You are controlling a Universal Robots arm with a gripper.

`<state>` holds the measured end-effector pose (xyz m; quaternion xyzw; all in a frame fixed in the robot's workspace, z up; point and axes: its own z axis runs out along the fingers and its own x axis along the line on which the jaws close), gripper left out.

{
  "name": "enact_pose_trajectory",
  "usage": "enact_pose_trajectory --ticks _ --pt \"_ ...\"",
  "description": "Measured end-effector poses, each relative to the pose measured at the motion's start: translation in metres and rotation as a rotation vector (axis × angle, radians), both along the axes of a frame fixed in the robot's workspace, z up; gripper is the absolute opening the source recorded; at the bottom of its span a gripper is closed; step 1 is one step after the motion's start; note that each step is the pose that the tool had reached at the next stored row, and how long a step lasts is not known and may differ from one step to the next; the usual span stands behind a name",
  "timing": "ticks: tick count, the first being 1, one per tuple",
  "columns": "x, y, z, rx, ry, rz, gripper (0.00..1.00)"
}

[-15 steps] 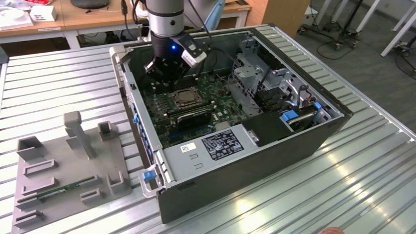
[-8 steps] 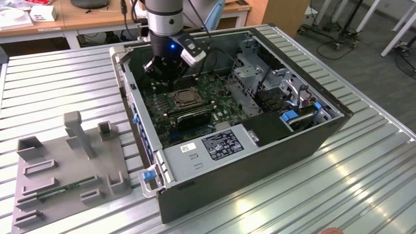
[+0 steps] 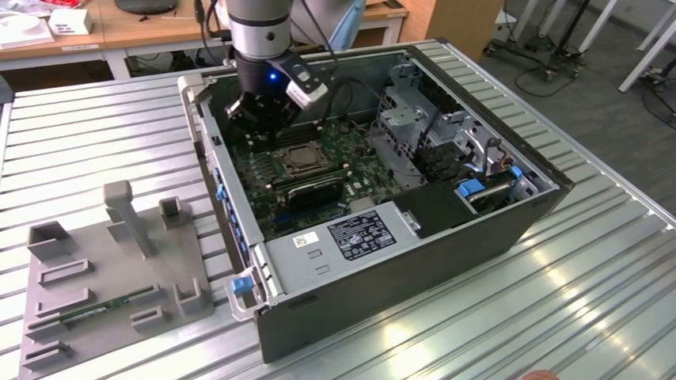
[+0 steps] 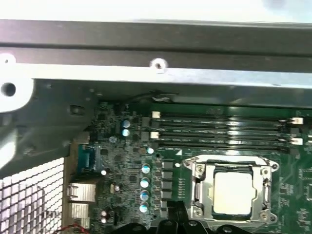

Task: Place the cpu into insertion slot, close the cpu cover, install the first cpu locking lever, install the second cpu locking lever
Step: 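Install the first cpu locking lever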

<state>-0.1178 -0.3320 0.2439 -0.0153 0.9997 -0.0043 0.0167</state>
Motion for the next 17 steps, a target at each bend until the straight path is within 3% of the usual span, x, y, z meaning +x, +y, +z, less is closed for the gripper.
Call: enact_pose_trajectory --ticks 3,6,10,14,17 --pt "-0.0016 0.0000 0.0000 0.0157 -0.0038 0.001 0.11" --pt "-0.0023 0.0000 0.0001 0.0378 -0.0090 0.001 0.11" --pt "-0.0033 0.0000 0.0007 0.0555 -0.0178 0.001 0.11" --pt "-0.0059 0.0000 0.0007 0.0850 -0.0254 0.001 0.11" --pt "-0.0085 0.0000 0.0007 0.0923 -0.0300 0.002 0.11"
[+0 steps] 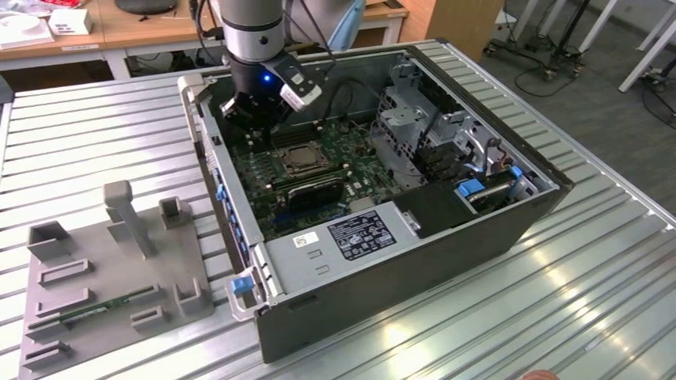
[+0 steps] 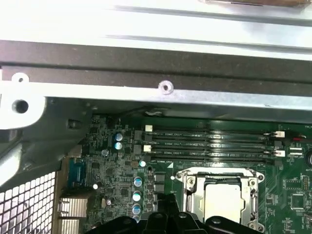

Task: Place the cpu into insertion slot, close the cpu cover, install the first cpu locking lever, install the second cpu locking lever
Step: 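Install the first cpu locking lever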

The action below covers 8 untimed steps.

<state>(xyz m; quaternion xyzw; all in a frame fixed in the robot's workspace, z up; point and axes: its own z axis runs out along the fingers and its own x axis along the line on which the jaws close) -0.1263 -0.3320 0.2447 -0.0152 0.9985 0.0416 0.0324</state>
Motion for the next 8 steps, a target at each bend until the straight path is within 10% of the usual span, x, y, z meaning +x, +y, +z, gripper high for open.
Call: enact_pose_trajectory --ticks 8 --pt "-0.0030 0.0000 0.0000 0.0424 -0.0082 0.000 0.11"
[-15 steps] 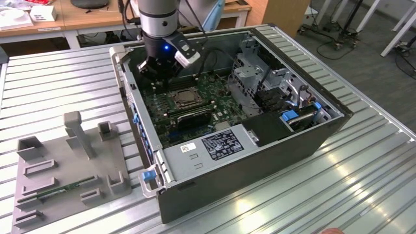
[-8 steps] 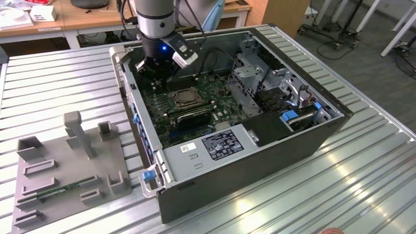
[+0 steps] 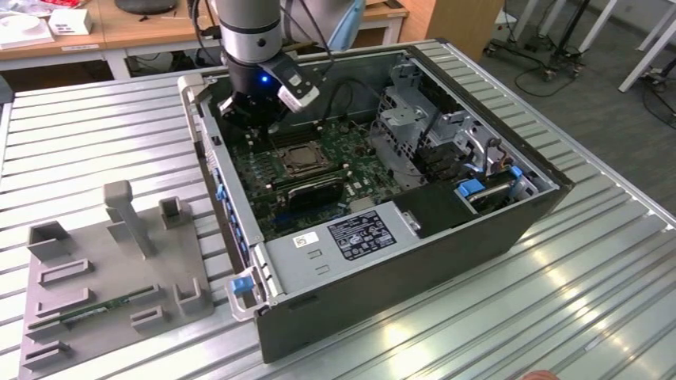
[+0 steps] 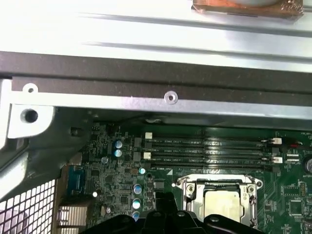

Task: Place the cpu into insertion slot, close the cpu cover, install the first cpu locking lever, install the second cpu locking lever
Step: 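Install the first cpu locking lever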

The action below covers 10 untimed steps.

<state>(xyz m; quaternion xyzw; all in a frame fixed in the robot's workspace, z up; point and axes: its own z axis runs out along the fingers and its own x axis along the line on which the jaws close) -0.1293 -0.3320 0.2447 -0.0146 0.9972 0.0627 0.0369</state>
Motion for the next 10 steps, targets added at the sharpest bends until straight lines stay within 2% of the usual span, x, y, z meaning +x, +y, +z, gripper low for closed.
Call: enact_pose_trajectory --ticks 1,2,4,6,7,8,10 --pt "-0.0001 0.0000 0.0000 0.0015 -0.0004 0.000 0.11" --pt "-0.0002 0.0000 -0.0001 0.0065 -0.0010 0.000 0.11" --pt "-0.0003 0.0000 0.0000 0.0263 -0.0025 0.000 0.11" --pt "-0.0004 0.0000 0.0000 0.0518 -0.0045 0.000 0.11" --pt "-0.0004 0.0000 0.0000 0.0606 -0.0051 0.000 0.11" --pt "-0.0004 0.0000 0.0000 0.0635 -0.0053 0.000 0.11" --pt "-0.0004 0.0000 0.0000 0.0639 -0.0053 0.000 0.11"
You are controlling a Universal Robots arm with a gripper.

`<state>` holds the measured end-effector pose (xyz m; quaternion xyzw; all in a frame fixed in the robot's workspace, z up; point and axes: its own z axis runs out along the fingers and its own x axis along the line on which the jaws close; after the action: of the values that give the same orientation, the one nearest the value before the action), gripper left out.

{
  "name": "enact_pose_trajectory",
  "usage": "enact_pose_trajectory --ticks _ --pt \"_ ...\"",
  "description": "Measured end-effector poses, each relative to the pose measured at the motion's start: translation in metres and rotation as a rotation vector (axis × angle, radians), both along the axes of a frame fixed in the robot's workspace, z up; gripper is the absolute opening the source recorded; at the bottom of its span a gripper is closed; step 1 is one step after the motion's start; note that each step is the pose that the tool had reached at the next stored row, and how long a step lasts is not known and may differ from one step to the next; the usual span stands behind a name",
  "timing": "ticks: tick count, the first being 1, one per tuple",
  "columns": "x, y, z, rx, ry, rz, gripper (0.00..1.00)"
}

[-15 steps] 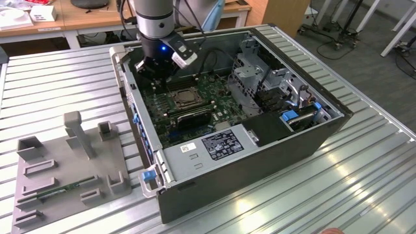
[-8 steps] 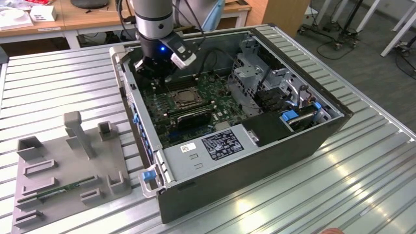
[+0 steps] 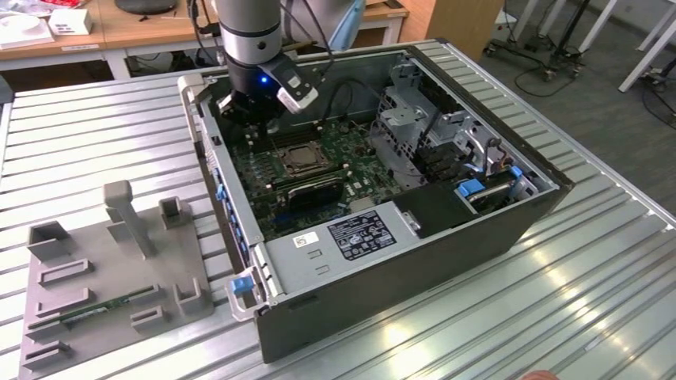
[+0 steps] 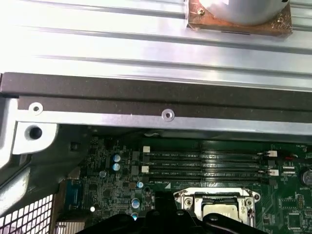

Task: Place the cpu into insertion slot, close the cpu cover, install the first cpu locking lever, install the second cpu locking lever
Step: 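Install the first cpu locking lever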

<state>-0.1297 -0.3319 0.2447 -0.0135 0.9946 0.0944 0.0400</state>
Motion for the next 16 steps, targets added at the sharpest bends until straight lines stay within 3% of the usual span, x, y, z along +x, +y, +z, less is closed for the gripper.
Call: enact_pose_trajectory --ticks 7,16 --pt "0.0052 -0.0005 0.0000 0.0002 0.0001 -0.001 0.11" --pt "0.0221 -0.0023 0.0000 0.0001 0.0019 -0.003 0.11"
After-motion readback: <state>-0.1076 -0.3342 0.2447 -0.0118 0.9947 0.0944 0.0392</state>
